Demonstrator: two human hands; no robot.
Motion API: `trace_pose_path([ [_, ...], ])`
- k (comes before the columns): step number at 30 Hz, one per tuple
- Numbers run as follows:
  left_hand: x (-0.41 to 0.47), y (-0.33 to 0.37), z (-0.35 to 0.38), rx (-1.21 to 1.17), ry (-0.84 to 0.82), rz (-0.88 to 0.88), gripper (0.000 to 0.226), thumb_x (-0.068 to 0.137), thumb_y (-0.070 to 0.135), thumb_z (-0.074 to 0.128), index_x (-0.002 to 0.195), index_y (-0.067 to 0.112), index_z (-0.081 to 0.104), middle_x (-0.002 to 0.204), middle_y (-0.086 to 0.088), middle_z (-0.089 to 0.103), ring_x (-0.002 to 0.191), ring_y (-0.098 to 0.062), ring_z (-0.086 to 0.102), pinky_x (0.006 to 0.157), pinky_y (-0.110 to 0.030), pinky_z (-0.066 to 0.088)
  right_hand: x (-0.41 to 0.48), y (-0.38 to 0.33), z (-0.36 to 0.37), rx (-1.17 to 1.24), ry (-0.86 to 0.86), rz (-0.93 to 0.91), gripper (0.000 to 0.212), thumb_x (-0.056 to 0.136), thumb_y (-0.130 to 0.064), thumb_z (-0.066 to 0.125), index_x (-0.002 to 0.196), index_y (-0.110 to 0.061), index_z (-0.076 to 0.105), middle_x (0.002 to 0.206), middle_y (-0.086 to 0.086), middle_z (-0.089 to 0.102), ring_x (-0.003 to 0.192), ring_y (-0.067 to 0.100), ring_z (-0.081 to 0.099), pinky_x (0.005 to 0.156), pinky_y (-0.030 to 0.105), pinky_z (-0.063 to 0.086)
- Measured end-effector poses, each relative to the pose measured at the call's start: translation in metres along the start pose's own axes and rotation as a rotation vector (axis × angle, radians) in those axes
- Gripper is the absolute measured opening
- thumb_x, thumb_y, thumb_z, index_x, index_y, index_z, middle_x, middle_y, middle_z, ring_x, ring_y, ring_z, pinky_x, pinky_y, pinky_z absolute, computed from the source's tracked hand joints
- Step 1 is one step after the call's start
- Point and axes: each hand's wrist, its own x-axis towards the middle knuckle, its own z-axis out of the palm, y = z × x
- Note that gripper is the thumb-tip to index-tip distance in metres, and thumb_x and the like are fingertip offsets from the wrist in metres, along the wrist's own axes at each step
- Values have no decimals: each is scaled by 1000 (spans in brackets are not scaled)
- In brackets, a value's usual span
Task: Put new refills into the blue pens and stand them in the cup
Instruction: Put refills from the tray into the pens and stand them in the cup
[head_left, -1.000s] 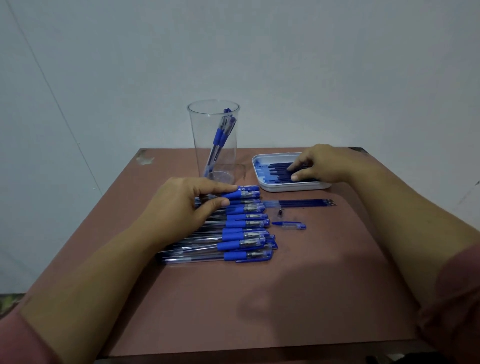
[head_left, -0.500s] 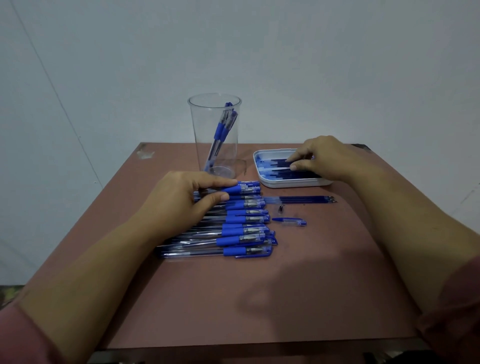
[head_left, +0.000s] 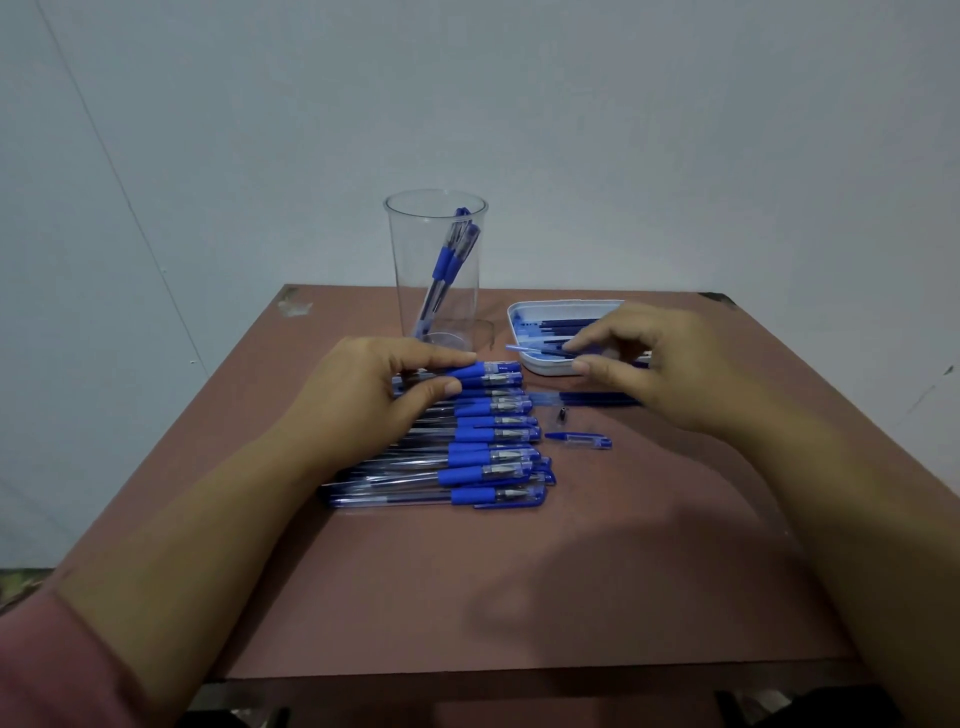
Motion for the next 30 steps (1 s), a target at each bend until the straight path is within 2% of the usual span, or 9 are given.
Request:
trace_pose_path([
  [1,0,0,0,1,3,-3,36,85,30,70,108,55,60,101,27,67,98,10,60,82,-8,44,-3,4,5,49,28,-3,16,85,-24,72,94,-37,68,82,0,63,77,12,57,67,23,44],
  [3,0,-1,0,4,5,-9,35,85,30,71,107,55,60,100,28,66,99,11,60,82,-3,41,-6,9,10,101,54,-3,13,85,-23,72,95,-31,71,81,-1,64,76,12,58,68,19,45],
  [9,0,1,-1,13,-4,-3,34,86,30,70,111,51,62,104,24,68,101,6,61,86,-14,46,-8,9,14,156,60,-4,11,84,-20,73,92,-27,72,76,-11,60,74,8,57,68,10,41],
  [13,0,2,-1,24,-6,-3,34,86,30,70,111,51,61,96,32,63,92,11,60,80,-10,44,-8,7,18,191,29,3,11,84,-19,73,92,-25,73,76,-9,60,73,7,57,69,11,44],
  [18,0,0,-1,38,5,-1,30,86,28,72,113,42,68,83,41,55,81,19,56,75,-9,42,-9,2,19,216,21,-3,15,84,-17,73,90,-30,70,80,0,64,75,14,59,69,19,49],
  [22,0,1,-1,48,2,9,30,86,29,72,113,41,68,84,37,56,80,14,58,76,-15,44,-9,2,19,215,-3,-4,14,84,-17,72,91,-29,71,77,-3,63,74,12,58,68,16,48],
  [27,-1,3,-3,38,-87,-16,30,85,30,71,111,44,67,89,31,61,86,0,64,79,-20,51,-7,5,18,168,-31,-14,11,84,-20,72,94,-25,74,79,-9,62,76,6,59,69,11,45],
  [30,-2,5,-1,-2,-138,0,30,84,31,72,107,50,65,99,22,70,93,2,65,83,-17,51,-6,4,21,131,-54,-35,14,82,-33,69,96,-31,74,79,-14,63,79,4,60,68,10,43],
])
